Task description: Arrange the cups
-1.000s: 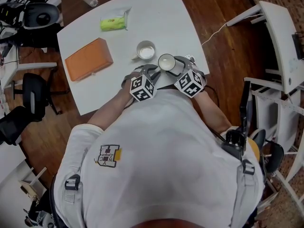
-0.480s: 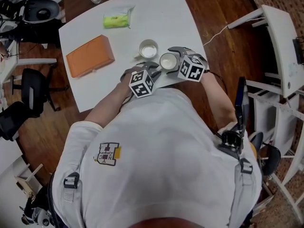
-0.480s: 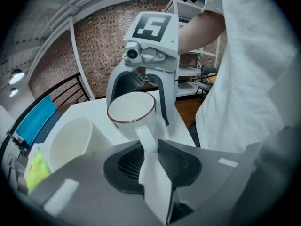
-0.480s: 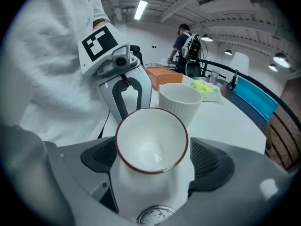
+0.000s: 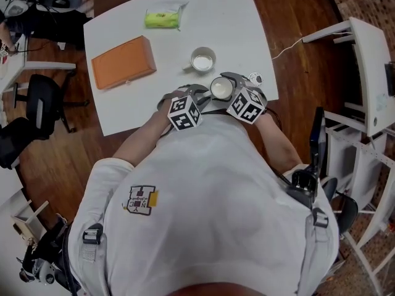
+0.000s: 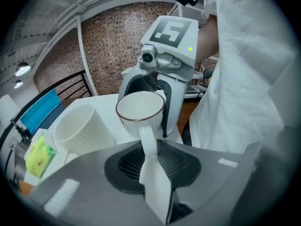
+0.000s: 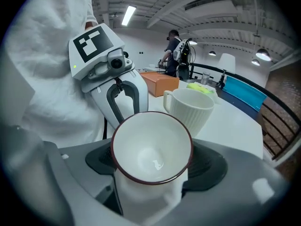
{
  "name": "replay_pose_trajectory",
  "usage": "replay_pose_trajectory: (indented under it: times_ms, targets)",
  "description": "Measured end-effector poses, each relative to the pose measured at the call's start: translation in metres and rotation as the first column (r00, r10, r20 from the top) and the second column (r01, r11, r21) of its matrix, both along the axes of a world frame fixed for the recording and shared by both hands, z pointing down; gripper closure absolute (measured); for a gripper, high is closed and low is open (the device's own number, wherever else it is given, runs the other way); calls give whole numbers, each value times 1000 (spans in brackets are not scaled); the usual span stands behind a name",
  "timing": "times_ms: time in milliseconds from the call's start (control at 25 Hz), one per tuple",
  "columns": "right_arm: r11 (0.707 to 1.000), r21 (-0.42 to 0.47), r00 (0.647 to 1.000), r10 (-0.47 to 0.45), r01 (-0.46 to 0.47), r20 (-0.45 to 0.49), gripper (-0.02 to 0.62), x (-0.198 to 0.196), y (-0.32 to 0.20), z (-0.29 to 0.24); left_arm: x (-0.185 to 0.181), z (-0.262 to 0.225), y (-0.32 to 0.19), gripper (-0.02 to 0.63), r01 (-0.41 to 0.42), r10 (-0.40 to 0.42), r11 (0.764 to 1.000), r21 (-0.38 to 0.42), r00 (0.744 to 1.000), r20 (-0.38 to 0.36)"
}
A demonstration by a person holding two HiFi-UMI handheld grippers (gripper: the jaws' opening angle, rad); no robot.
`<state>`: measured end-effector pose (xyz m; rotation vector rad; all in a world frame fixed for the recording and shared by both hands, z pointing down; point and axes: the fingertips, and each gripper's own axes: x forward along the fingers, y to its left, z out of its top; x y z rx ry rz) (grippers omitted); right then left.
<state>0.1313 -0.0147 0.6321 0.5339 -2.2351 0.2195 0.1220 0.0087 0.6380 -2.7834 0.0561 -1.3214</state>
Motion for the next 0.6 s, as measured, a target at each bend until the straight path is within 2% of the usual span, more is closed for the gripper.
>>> replay_pose_trajectory:
  times_ms: [200, 360, 480, 600]
  targets:
    - [1000, 2, 1000, 20, -20, 20, 207, -32, 15, -9, -33, -9, 12, 528, 72, -72, 997, -6, 996, -44]
    - [1000, 5, 999, 7, -7, 42, 207, -74, 17, -20, -74, -22, 13, 527, 153, -151, 988, 12, 983, -101]
    - [1000, 11, 997, -14, 13, 72, 206, -115, 20, -29, -114, -34, 15, 526, 217, -210, 976, 29, 963, -167]
    - [997, 31, 993, -70, 67, 91, 202, -157, 13, -43, -155, -51, 8, 526, 303, -282, 951, 57, 929, -239]
